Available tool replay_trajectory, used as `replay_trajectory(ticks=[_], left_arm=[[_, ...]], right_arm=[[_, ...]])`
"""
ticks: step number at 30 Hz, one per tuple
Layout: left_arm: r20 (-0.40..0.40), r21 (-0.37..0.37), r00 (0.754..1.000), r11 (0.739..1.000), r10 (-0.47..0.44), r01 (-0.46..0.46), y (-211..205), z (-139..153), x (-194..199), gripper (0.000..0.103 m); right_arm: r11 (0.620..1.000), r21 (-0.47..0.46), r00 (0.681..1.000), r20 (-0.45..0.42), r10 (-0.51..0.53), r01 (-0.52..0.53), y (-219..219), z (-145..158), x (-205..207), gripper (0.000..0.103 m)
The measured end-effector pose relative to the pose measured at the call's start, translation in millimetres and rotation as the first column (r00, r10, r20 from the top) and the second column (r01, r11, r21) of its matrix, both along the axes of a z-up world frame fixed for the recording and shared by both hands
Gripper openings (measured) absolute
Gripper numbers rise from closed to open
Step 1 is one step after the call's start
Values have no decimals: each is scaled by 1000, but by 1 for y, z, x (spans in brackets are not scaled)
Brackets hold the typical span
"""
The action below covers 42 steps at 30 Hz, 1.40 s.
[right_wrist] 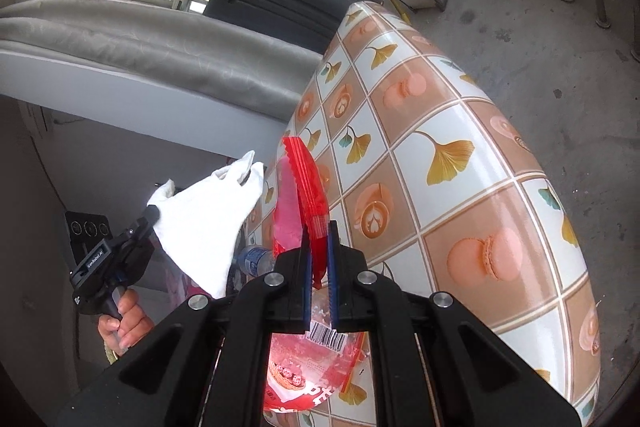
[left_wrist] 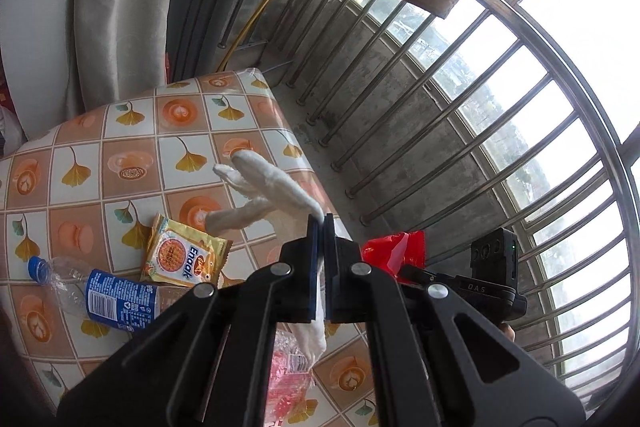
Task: Collect trash
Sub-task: 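Carry the glove and red bag to the wastebasket and release them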
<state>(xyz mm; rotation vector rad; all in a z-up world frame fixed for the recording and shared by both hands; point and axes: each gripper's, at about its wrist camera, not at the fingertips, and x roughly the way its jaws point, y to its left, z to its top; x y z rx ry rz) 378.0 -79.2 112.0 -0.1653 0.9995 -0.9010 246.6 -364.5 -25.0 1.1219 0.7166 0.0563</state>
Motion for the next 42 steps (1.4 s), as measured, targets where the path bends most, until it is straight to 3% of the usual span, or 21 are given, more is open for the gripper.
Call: replay_trajectory(ticks=[9, 17, 22, 29, 34, 38, 42], left_arm=[[66, 11, 996, 998, -66, 65, -19, 39, -73, 1], [78, 43, 979, 982, -189, 186, -93, 42, -147, 1], [17, 54, 958, 957, -287, 286, -167, 13, -190, 1], [-53, 66, 906, 904, -420, 423, -282, -42, -243, 1], [-117, 103, 861, 856, -496, 507, -364, -97, -274, 1], [-186, 127, 826, 821, -531, 556, -424, -142, -291, 1], [-241, 139, 808, 805, -537, 577, -471, -178, -305, 1]], right_arm=[[997, -10, 994, 81, -76, 77, -22, 26, -86, 7], [977, -11, 971, 114, -209, 211, -57, 24, -179, 7], [944, -12, 940, 90, -328, 330, -83, 10, -247, 7], [837, -45, 838, -9, -546, 545, -128, -27, -342, 7], [761, -60, 754, -105, -648, 646, -159, -67, -380, 7], [722, -81, 705, -168, -690, 687, -184, -93, -390, 7], [689, -107, 659, -221, -719, 717, -213, -123, -394, 7]])
